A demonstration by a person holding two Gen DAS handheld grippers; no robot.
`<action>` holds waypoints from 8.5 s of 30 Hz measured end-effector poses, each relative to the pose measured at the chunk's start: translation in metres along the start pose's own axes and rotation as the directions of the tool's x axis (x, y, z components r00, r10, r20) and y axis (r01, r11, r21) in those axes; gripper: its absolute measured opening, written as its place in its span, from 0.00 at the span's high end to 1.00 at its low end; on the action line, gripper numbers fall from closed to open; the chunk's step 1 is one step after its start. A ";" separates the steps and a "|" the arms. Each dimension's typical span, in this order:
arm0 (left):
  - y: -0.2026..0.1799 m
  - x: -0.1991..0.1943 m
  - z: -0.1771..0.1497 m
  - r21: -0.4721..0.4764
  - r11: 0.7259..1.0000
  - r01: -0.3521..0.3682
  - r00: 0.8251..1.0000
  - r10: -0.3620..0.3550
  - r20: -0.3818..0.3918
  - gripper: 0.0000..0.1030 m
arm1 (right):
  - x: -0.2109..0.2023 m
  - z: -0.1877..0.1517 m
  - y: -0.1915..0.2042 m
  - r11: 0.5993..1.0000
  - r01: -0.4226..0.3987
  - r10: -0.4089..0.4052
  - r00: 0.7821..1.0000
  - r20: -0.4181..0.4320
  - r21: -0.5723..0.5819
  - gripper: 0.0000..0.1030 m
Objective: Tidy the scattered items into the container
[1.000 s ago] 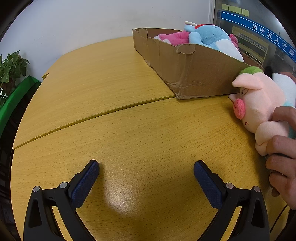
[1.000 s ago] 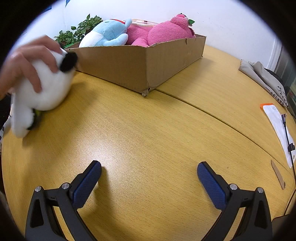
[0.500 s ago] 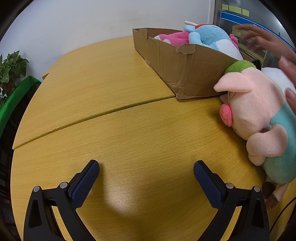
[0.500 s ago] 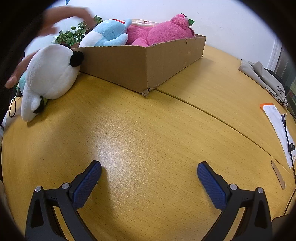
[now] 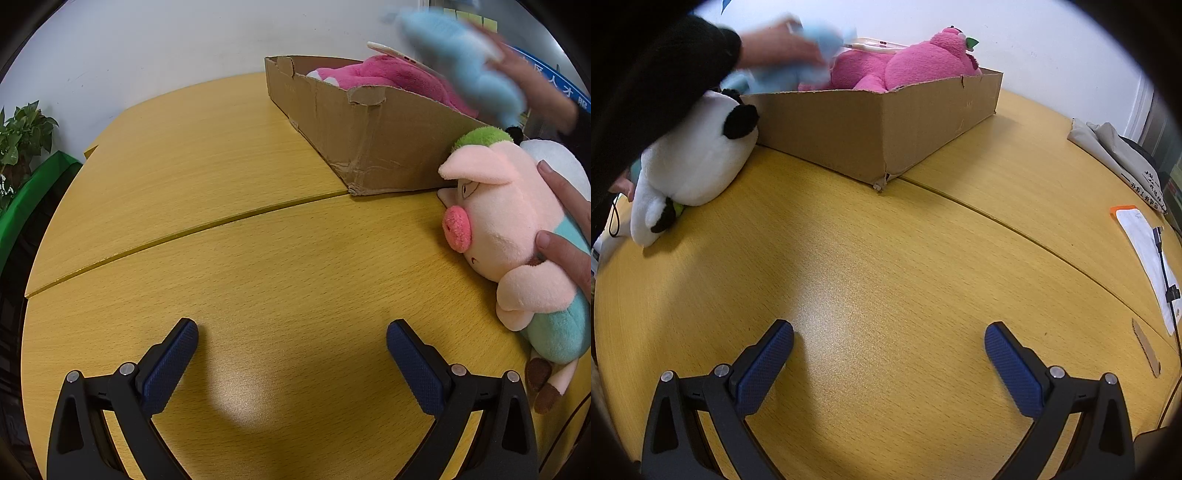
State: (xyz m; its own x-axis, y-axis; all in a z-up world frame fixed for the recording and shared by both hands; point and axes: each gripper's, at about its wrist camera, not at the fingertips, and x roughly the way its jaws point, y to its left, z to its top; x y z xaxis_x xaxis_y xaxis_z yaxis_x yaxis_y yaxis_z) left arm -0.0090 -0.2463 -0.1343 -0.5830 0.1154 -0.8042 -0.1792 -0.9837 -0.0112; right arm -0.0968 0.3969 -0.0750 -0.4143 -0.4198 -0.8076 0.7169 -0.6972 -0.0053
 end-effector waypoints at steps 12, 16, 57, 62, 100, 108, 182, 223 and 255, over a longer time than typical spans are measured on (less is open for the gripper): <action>0.000 0.000 0.000 -0.001 1.000 -0.001 1.000 0.001 0.000 0.00 | 0.000 0.000 0.000 1.000 0.000 0.000 1.000 0.000 0.000 0.00; 0.000 0.000 0.000 -0.001 1.000 -0.001 1.000 0.001 0.000 0.00 | 0.000 0.000 0.000 1.000 0.000 0.000 1.000 0.000 0.000 0.00; 0.000 0.000 0.000 -0.004 1.000 -0.003 1.000 0.003 0.000 0.00 | 0.000 0.000 0.000 1.000 0.000 0.000 1.000 0.000 0.001 0.00; 0.000 0.000 0.000 -0.004 1.000 -0.003 1.000 0.003 0.000 0.00 | 0.000 0.000 0.000 1.000 0.000 0.000 1.000 0.000 0.001 0.00; 0.000 0.000 0.000 -0.006 1.000 -0.005 1.000 0.005 0.000 0.00 | 0.001 -0.001 0.000 1.000 0.000 0.000 1.000 0.000 0.002 0.00; 0.000 0.000 0.000 -0.007 1.000 -0.005 1.000 0.005 0.000 0.00 | 0.001 -0.001 0.000 1.000 0.000 0.000 1.000 0.000 0.002 0.00; 0.000 0.000 0.000 -0.014 1.000 -0.009 1.000 0.009 0.000 0.00 | 0.002 0.000 0.001 1.000 0.002 -0.002 1.000 -0.001 0.004 0.00; -0.239 -0.175 0.052 -0.118 0.990 0.079 0.924 -0.028 0.382 0.00 | -0.143 0.044 0.177 0.940 0.016 -0.177 0.877 0.446 0.342 0.00; -0.221 -0.130 0.084 -0.110 0.952 0.284 0.924 -0.242 0.297 0.29 | -0.074 0.097 0.128 0.887 -0.134 -0.058 0.918 0.393 0.443 0.14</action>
State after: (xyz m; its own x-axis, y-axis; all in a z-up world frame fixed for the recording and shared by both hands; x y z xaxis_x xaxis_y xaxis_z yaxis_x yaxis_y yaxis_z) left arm 0.0396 -0.0320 0.0223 -0.7306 0.3852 -0.5638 -0.2496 -0.9192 -0.3046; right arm -0.0291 0.2817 0.0412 -0.6419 -0.5733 -0.5092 0.4428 -0.8193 0.3643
